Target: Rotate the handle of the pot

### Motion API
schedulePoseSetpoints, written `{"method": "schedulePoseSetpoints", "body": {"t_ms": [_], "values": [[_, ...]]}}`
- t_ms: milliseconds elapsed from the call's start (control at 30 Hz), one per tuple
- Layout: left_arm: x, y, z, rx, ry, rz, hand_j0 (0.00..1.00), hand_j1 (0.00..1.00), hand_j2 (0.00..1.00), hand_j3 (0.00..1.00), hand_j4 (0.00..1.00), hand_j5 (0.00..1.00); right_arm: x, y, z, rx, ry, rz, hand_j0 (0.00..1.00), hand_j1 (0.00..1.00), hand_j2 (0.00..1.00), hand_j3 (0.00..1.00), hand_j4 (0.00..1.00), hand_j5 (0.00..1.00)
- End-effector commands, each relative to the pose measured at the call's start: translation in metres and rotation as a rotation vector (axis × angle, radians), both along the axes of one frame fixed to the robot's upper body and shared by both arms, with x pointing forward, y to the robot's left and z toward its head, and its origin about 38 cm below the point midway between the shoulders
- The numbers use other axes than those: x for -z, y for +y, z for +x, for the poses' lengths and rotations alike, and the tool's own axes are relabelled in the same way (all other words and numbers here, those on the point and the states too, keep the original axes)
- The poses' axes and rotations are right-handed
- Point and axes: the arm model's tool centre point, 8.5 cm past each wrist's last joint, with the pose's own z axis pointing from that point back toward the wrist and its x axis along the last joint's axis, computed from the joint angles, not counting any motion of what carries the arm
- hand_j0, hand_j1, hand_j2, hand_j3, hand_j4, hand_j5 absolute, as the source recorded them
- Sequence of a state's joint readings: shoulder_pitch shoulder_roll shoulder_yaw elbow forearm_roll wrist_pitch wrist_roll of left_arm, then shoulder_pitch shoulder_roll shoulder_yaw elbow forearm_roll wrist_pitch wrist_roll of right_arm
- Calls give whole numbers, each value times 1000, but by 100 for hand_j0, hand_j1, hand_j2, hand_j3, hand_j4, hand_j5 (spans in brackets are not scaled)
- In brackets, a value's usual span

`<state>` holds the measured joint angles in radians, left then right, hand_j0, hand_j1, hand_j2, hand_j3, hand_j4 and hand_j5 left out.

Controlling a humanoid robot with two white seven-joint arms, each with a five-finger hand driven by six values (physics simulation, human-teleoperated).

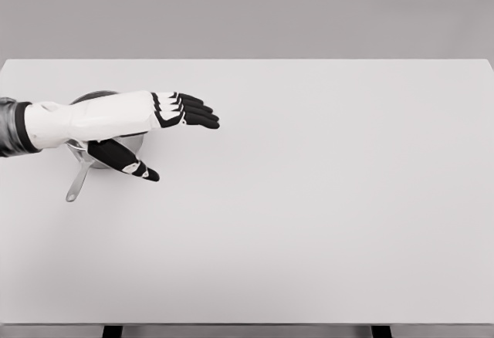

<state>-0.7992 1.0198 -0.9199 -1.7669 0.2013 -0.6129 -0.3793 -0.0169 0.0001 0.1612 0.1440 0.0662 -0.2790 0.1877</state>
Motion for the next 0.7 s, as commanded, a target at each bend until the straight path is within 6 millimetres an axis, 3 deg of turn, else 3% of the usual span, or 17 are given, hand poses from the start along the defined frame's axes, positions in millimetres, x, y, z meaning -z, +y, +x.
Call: {"method": "schedulePoseSetpoints", "body": {"t_ms": [0, 233, 400, 567, 667], "values": [[0, 1, 0, -3, 3, -2, 100, 100, 100, 100, 100, 100, 0, 0, -1, 1, 3, -1, 100, 100, 100, 100, 100, 100], [9, 3, -3, -8, 19, 9, 100, 100, 100, 100, 100, 100, 0, 0, -1, 1, 4, -1, 100, 100, 100, 100, 100, 100], [5, 29, -4, -102, -6, -63, 100, 100, 100, 100, 100, 100, 0, 0, -1, -1, 5, -1, 100, 100, 100, 100, 100, 100], [2, 30, -2, -122, -76, -33, 100, 100, 100, 100, 100, 100, 0, 0, -1, -1, 5, -1, 100, 100, 100, 100, 100, 100], [18, 19, -2, -108, -142, 37, 100, 100, 100, 100, 100, 100, 0, 0, -1, -1, 5, -1, 100, 100, 100, 100, 100, 100]]}}
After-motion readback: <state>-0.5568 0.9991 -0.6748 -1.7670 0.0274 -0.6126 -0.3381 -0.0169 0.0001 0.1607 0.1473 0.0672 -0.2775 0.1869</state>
